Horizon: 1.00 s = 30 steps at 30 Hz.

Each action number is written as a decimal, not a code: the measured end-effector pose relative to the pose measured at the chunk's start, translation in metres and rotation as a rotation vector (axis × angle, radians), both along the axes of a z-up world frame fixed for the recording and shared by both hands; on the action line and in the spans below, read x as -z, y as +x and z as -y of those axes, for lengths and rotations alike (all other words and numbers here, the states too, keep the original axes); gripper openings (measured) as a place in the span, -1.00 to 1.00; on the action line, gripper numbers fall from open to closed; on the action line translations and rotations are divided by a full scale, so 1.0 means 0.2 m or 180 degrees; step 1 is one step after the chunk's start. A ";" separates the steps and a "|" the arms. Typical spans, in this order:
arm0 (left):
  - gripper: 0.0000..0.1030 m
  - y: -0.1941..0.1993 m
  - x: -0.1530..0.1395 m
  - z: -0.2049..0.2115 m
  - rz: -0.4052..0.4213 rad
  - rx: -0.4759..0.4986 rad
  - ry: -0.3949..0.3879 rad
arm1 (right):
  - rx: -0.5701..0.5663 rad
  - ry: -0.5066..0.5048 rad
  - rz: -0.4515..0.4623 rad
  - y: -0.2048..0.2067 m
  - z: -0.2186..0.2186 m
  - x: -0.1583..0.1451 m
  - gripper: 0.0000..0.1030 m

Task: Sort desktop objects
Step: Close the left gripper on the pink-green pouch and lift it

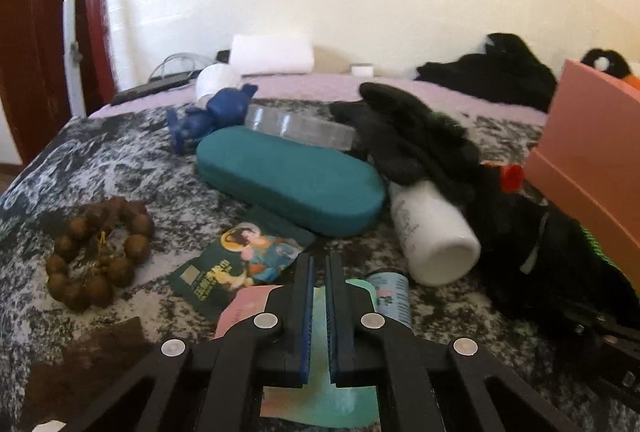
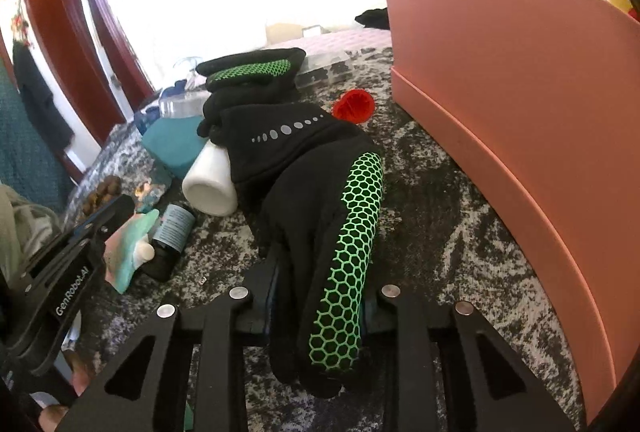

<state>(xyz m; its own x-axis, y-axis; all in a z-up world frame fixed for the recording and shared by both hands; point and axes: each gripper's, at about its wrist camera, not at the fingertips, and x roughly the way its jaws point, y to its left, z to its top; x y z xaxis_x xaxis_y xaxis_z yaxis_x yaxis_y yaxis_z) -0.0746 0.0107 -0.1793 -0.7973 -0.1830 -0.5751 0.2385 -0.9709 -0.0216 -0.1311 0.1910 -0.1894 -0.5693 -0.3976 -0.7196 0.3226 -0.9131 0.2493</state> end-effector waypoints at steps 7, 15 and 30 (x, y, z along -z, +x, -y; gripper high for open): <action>-0.94 0.10 -0.06 0.02 -0.0211 -0.0115 -0.0033 | 0.0032 -0.0126 -0.0181 0.04 -0.04 -0.06 -0.43; -0.88 0.15 -0.08 0.07 -0.0293 -0.0139 -0.0100 | 0.0054 -0.0163 -0.0345 0.07 -0.09 -0.14 -0.44; 0.99 0.11 -0.02 0.02 -0.0217 0.0206 0.0339 | 0.0060 -0.0203 -0.0292 0.08 -0.10 -0.15 -0.44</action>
<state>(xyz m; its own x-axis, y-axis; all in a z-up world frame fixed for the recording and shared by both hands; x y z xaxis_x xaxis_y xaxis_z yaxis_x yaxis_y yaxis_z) -0.0534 0.0073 -0.1755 -0.8434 -0.0708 -0.5327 0.1699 -0.9756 -0.1393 -0.1153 0.2116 -0.1587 -0.6393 -0.4295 -0.6378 0.3297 -0.9025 0.2773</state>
